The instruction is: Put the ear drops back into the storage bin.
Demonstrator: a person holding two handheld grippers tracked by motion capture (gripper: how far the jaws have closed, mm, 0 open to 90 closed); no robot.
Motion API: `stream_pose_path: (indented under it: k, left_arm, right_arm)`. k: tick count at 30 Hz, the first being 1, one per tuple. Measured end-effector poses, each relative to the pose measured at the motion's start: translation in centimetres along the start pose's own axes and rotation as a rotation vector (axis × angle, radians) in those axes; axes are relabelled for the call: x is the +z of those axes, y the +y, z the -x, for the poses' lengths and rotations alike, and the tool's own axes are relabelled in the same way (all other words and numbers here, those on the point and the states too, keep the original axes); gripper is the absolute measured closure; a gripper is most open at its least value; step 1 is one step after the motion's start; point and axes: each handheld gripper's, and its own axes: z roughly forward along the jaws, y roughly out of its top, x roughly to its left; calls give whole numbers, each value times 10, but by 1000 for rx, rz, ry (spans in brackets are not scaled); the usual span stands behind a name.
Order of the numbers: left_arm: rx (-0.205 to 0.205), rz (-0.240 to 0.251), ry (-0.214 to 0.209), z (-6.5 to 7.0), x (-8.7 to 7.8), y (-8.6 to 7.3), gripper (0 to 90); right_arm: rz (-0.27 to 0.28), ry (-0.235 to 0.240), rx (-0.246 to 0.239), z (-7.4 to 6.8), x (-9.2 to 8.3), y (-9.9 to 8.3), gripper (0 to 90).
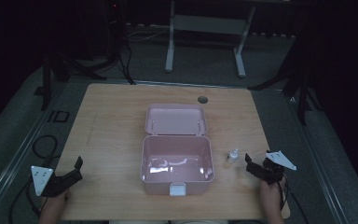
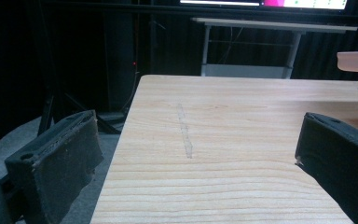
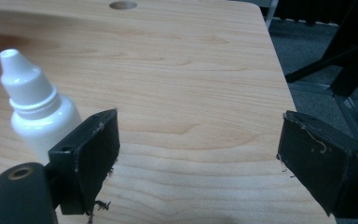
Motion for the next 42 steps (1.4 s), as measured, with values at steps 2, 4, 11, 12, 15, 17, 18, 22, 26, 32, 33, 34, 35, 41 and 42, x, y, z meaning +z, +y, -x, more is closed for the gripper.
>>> stream_pose_path:
  k: [2,4,11,12,15,17,18,22,26,32,33,34,35,41,42]
  left_arm:
    - [-1,0,-1,0,0,0,4]
    - [-1,0,0,0,0,0,4]
    - [1,-1,-3,0,0,0,4]
    - [1,-2,-3,0,0,0,4]
    - [0,-3,-4,0,0,0,4]
    - [-1,-2,-4,0,0,0,4]
    - [0,-2,-4,0,0,0,4]
    - [-1,-2,-4,0,0,0,4]
    - [0,-2,-3,0,0,0,4]
    - [1,-2,-3,0,0,0,4]
    - [0,-2,-4,0,0,0,4]
    - [1,-2,-4,0,0,0,4]
    - [2,-2,-4,0,0,0,4]
    - [-1,-1,-4,0,0,0,4]
    - [-2,-1,-4,0,0,0,4]
  right_arm:
    - [-16,15,-5,-1,0,2,132]
    - [-24,24,0,-2,-1,3,133]
    - [-156,60,-11,1,-4,6,140]
    - [-190,77,-4,3,-4,6,139]
    - [-298,124,-1,8,-2,8,132]
    - [-358,146,-2,11,0,10,131]
    - [-385,147,-5,12,1,10,131]
    - [-440,154,-21,16,0,12,130]
    - [-478,170,-17,18,-1,14,130]
    - [-646,234,-80,15,-1,15,126]
    - [-670,235,-93,14,-1,15,127]
    - [-683,238,-96,14,-1,15,126]
    - [-702,247,-105,14,-2,15,126]
    - [-777,281,-159,11,-3,21,126]
    - [-791,280,-180,10,-4,21,126]
